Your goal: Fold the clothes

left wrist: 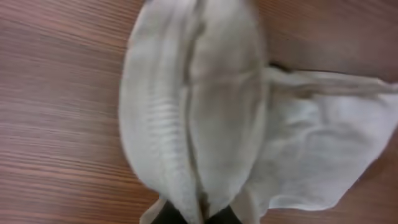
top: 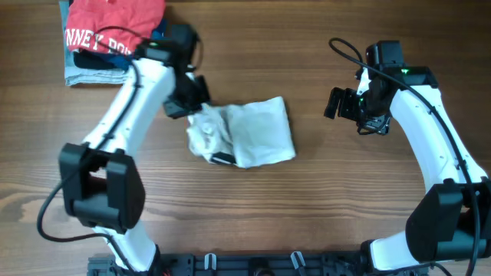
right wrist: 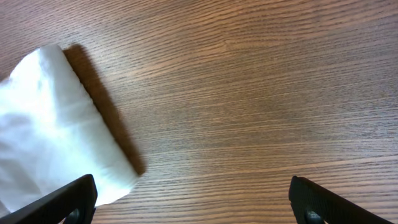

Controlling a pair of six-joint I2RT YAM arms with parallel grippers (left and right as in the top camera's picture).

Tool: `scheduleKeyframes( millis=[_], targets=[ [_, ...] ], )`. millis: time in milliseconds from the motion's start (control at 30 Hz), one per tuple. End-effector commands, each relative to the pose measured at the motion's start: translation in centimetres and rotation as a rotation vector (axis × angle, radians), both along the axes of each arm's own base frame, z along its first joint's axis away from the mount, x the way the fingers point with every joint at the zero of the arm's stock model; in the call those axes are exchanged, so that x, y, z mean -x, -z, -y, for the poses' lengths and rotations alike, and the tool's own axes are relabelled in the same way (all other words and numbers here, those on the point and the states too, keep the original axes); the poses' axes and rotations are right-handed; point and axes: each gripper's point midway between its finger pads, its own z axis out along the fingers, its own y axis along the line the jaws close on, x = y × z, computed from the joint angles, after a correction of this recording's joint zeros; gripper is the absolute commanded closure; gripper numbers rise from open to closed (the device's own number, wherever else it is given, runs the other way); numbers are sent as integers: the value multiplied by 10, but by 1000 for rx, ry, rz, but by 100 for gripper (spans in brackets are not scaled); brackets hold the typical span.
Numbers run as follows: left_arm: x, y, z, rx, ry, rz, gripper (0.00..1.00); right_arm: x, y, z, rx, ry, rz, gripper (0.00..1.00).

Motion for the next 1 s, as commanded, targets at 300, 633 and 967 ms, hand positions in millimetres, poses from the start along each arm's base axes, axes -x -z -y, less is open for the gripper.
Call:
scheduleKeyframes(
  millis=[300, 633, 967],
  targets=[
    [24, 48, -113, -86, -194, -134, 48, 3, 0, -3, -21, -18, -6, 0],
    [13, 47, -137, 31, -152, -72, 8, 2, 0, -3, -20, -23, -2, 0],
    [10, 80, -112, 187, 34, -89, 5, 1, 0, -3, -20, -26, 1, 0]
  ],
)
